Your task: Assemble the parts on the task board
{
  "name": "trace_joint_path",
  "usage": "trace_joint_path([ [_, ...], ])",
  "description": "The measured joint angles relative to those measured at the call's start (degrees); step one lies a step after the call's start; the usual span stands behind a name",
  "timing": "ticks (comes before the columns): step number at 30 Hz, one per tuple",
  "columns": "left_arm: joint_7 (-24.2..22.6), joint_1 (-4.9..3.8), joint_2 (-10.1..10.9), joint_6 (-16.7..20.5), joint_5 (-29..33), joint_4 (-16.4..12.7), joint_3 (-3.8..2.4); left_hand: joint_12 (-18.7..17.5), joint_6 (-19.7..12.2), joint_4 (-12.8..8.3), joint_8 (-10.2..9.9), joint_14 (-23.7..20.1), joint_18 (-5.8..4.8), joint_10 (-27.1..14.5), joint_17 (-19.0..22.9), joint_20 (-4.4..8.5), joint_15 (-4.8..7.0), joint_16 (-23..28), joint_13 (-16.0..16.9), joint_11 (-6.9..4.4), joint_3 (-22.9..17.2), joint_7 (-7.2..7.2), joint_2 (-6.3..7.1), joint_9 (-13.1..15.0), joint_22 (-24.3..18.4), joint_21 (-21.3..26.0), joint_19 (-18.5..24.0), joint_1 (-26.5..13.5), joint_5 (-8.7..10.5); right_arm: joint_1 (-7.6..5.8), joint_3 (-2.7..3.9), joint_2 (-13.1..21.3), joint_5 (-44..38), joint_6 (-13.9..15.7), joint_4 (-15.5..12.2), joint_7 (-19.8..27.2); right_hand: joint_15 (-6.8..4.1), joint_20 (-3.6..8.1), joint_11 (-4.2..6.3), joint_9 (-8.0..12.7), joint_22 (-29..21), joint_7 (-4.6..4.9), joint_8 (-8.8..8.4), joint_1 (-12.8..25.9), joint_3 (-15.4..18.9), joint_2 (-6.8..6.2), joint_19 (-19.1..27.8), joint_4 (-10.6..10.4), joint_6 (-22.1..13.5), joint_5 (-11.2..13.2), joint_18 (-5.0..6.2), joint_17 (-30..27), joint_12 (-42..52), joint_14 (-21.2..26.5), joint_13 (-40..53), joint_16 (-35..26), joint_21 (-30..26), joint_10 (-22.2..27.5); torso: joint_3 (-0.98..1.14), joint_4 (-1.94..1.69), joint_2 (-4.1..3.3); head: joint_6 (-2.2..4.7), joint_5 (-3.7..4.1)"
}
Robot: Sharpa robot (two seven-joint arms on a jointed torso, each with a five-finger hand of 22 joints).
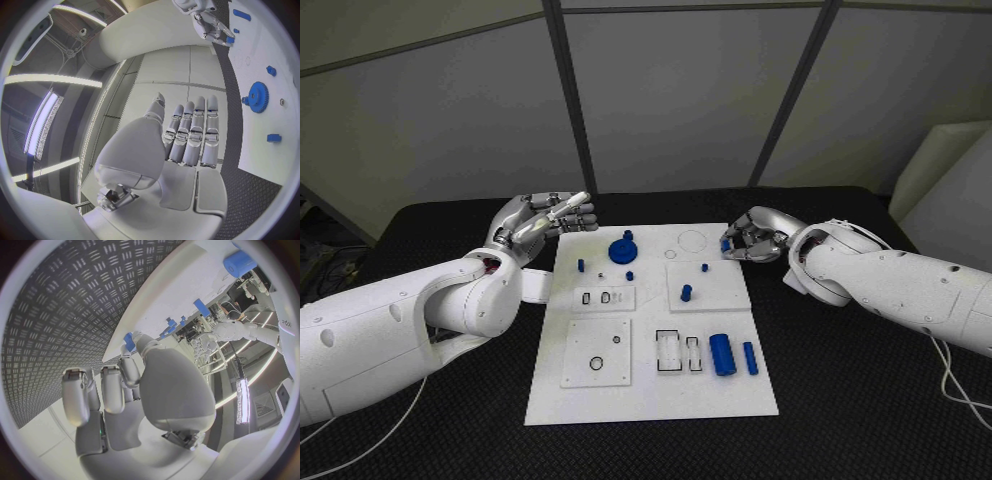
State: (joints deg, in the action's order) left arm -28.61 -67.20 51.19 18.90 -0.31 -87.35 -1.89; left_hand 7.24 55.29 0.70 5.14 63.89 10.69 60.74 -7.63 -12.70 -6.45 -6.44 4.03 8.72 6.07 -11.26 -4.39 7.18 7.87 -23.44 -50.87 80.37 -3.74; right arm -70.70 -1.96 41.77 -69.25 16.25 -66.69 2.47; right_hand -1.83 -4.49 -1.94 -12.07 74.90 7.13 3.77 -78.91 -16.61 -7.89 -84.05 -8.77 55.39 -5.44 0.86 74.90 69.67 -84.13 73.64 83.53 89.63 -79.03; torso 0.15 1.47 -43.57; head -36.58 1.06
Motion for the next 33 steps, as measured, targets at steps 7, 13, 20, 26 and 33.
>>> trace_joint_path([
  [7, 0.11, 0.0, 0.0, 0.0, 0.0, 0.03, 0.0, 0.0, 0.0, 0.0, 0.0, 0.0, 0.0, 0.0, 0.0, 0.0, 0.0, 0.0, 0.0, 0.0, 0.0, 0.0, 0.0, 0.0, 0.0, 0.0, 0.0, 0.0, 0.0, 0.0, 0.0, -0.06, 0.01, 0.13, 0.0, 0.0, -0.08, 0.0, 0.0, 0.01, 0.0, -0.31, 0.07, 0.44, 0.0, 0.44, 0.0, 0.0, 0.59, -0.21, 0.0, 0.0, 0.18, 0.08, 0.36, 0.0, 0.0, 0.0, 0.0, -0.01, 0.0, 0.05, 0.01],
  [13, 0.21, 0.0, 0.0, 0.0, 0.0, 0.04, 0.0, -0.05, 0.0, 0.0, 0.01, 0.0, 0.0, 0.0, 0.0, 0.0, 0.0, 0.0, 0.0, 0.0, 0.0, 0.0, 0.01, 0.0, 0.0, 0.0, 0.0, 0.0, 0.0, 0.0, 0.0, -0.05, 0.06, 0.43, 0.07, 0.0, -0.66, 0.35, 0.72, -0.66, 0.0, -1.1, 1.33, 0.74, -0.56, 0.96, 0.08, 0.56, 4.07, -0.53, 0.01, 0.05, 1.11, 0.17, 1.21, 0.0, 0.0, -0.71, 0.0, -0.01, 0.0, 0.06, 0.01],
  [20, 0.3, 0.0, 0.01, 0.0, 0.01, 0.04, 0.0, -0.27, 0.0, 0.0, 0.01, 0.0, 0.01, 0.0, 0.0, 0.0, 0.0, 0.0, 0.0, 0.0, 0.0, 0.0, 0.01, 0.0, -0.07, 0.0, 0.0, 0.01, 0.0, 0.01, 0.0, -0.05, 0.17, 1.29, 0.08, 0.1, -1.39, 1.04, 1.43, -1.22, 0.0, -1.98, 2.06, 0.66, -1.44, 2.11, 0.19, 1.45, 6.87, -1.44, 0.0, 0.04, 1.79, 0.12, 1.31, 0.0, 0.0, -1.43, 0.0, -0.01, 0.01, 0.04, 0.03],
  [26, 0.37, 0.0, 0.05, -0.01, 0.01, 0.04, 0.0, -0.27, 0.0, 0.0, 0.01, 0.0, 0.0, 0.0, 0.0, 0.0, 0.0, 0.0, 0.0, 0.0, 0.0, 0.0, 0.01, 0.0, -0.07, 0.0, 0.0, 0.01, 0.0, 0.01, 0.0, 0.09, 0.52, 3.27, -0.45, 0.42, -1.66, 1.53, 1.64, -1.22, 0.0, -1.86, 2.21, 0.37, -1.92, 2.67, 0.08, 1.94, 7.0, -3.77, 0.0, 0.04, 2.01, -0.02, 1.31, 0.23, 0.0, -1.64, 0.0, -0.01, 0.04, -0.05, 0.04],
  [33, 0.45, 0.0, 0.13, -0.01, 0.01, 0.02, 0.0, -0.27, 0.0, 0.0, 0.01, 0.0, 0.0, 0.0, 0.0, 0.0, 0.0, 0.0, 0.0, 0.0, 0.0, 0.0, 0.01, 0.0, -0.07, 0.0, 0.0, 0.01, 0.0, 0.01, 0.11, 1.88, 0.89, 5.46, -4.23, 0.53, -1.66, 1.53, 1.64, -1.21, 0.04, -1.86, 2.14, 0.35, -2.12, 2.96, 0.08, 2.15, 7.0, -4.06, 0.0, 0.03, 2.01, -0.02, 1.3, 0.23, 0.0, -1.63, -0.02, 0.0, 0.15, -0.01, -0.04],
])
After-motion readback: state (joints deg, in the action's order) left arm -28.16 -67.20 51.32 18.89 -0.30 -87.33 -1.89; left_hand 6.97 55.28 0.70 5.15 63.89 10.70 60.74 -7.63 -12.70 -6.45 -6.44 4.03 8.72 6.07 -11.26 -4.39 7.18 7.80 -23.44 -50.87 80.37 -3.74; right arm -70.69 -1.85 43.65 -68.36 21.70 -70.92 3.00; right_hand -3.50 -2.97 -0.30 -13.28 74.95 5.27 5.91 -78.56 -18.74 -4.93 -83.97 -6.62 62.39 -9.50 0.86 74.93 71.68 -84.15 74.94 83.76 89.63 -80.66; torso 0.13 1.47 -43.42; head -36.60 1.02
